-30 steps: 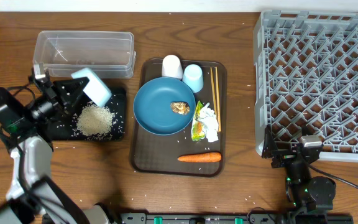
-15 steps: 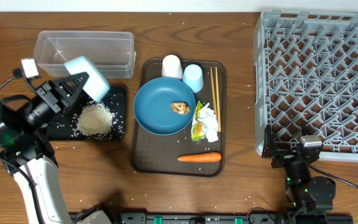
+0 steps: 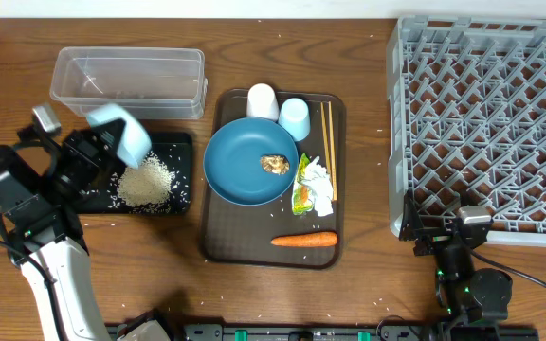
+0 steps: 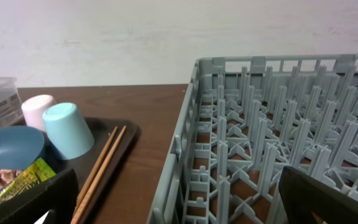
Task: Sort waste into correct bins and load items into the dishwasher rack
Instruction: 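Carry the empty bowl back and set it on the brown tray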
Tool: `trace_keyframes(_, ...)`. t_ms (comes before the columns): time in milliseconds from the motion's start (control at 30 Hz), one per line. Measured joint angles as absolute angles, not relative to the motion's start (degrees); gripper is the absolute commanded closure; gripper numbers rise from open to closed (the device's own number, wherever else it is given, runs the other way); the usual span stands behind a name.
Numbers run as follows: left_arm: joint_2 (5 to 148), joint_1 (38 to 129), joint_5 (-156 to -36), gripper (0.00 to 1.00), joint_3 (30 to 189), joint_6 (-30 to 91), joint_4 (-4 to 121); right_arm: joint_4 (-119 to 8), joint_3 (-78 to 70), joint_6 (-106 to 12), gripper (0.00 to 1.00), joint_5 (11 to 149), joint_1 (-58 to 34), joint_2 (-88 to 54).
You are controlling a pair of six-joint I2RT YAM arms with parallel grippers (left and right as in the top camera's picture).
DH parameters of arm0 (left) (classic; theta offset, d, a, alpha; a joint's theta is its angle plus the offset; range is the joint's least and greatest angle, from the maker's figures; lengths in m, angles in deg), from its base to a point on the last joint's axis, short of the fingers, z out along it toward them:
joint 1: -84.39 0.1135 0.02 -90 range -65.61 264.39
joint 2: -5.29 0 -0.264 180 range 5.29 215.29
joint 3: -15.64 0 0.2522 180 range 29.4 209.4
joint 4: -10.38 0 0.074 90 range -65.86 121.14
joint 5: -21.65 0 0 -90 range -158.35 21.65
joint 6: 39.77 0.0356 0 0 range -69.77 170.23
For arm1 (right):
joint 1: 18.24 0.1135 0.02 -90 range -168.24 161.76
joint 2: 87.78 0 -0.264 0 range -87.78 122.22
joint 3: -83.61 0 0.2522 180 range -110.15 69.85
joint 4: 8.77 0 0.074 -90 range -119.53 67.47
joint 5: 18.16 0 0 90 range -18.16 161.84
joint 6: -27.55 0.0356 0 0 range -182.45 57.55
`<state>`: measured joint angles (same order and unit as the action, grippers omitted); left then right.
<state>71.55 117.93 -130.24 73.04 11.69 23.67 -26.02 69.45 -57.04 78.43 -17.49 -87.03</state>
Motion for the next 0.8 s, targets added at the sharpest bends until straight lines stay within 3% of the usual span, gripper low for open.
trace_keyframes(367,61.6,111.1,-112.5,0.94,75.6,26.3,42.0,-26.0,69.4,-57.0,0.01,78.4,-17.5,-87.0)
trace_keyframes(567,53.7,100.8,-96.3,0.94,76.5,30.9,56.9,-26.0,69.4,-57.0,0.01,78.4,-17.5,-87.1)
trace_keyframes(800,51.7,85.8,-90.0,0.94,76.5,31.2,67.4,-26.0,69.4,-57.0,0.01,78.4,-17.5,-87.0)
